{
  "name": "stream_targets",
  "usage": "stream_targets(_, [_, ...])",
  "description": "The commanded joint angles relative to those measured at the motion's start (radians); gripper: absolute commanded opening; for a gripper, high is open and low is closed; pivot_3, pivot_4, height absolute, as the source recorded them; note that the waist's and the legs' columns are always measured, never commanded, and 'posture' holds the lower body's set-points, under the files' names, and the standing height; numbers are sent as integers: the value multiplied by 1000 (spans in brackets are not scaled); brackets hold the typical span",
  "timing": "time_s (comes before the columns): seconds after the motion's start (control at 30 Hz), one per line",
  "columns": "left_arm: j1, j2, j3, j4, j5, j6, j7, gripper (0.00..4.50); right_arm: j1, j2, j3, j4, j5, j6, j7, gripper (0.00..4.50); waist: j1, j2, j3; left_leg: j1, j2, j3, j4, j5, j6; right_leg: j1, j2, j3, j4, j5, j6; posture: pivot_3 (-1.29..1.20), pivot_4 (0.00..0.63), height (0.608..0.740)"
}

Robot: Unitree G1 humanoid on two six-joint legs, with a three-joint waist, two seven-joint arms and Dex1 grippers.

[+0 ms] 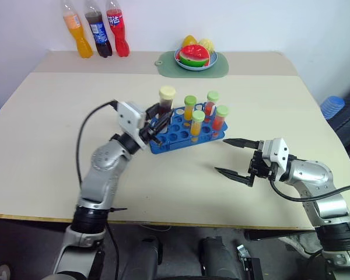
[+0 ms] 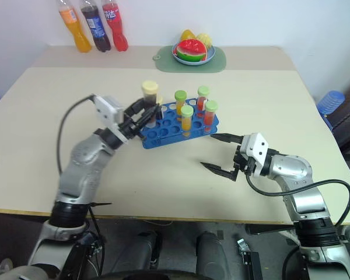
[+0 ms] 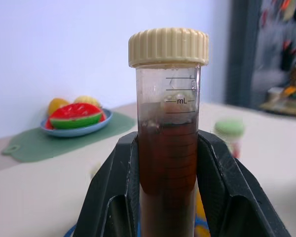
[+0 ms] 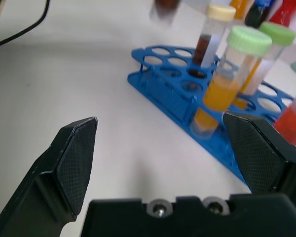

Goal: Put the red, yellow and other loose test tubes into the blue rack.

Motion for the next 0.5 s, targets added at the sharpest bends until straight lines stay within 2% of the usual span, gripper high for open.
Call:
stream_targets(0.03, [-20,-38,-33,110,91,-179,24,1469,23,-27,-49,-62,22,12,-7,4500,1,0,0,0,0,0,0,0,0,0,0,0,0,0,0,0,150,740])
stream_targets(0.13, [-7,-69,-50,194,120,-256,27,1469,42,-45,-68,-93,36,36,-8,4500,0,0,0,0,0,0,0,0,0,0,0,0,0,0,0,0,150,740])
stream_targets(0.5, [-5,-144,-28,436,93,-398,-15,1469,54,-68,-98,-109,44,66,-3,4500,1,1,-1,2,0,0,1,-1,1,3,0,0,1,0,1,0,150,740])
